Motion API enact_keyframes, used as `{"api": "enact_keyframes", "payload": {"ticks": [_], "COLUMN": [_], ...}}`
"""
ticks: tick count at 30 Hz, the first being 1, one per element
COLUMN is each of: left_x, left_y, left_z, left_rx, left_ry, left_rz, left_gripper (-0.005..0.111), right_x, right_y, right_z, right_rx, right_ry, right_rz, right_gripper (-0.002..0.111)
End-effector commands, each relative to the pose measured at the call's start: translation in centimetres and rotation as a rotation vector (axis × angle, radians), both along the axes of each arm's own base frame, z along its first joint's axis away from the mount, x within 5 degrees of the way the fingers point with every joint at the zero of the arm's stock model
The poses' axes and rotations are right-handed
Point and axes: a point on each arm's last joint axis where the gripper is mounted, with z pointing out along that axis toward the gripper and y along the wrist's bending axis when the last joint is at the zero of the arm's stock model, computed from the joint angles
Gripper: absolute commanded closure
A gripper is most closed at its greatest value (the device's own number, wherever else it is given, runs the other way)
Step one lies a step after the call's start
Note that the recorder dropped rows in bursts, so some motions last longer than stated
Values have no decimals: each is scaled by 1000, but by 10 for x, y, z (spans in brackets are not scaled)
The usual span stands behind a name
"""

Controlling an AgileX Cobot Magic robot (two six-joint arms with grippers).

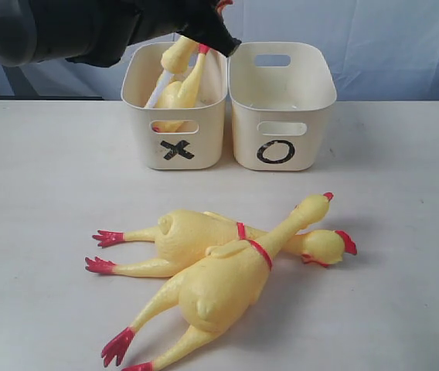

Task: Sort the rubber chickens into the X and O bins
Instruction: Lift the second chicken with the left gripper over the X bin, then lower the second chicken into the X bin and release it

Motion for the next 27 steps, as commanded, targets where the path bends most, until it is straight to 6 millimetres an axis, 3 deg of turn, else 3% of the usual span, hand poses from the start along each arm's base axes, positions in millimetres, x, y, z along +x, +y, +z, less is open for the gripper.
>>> {"api": "enact_keyframes", "payload": {"ticks": [1, 12, 16, 22, 27], "left_x": [12, 33, 38, 41, 42], "left_y": [11, 9, 11, 16, 19], "left_z": [-10, -40, -45, -48, -47], "left_rx": [-79, -24, -21, -20, -47], "left_ry": [51, 61, 47, 38, 33], "left_rz": [70, 92, 135, 170, 221], "left_gripper": [107, 102, 89, 58, 49], "right_x": [0, 0, 0, 0, 0], "right_y": [0, 0, 0, 0, 0], "right_z": [0, 0, 0, 0, 0], "right_rx": [3, 3, 3, 3, 3], "right_ry": [-12, -12, -12, -12, -12], "right_rz": [-5, -5, -5, -5, -5], "right_gripper": [107, 107, 107, 107, 107]}}
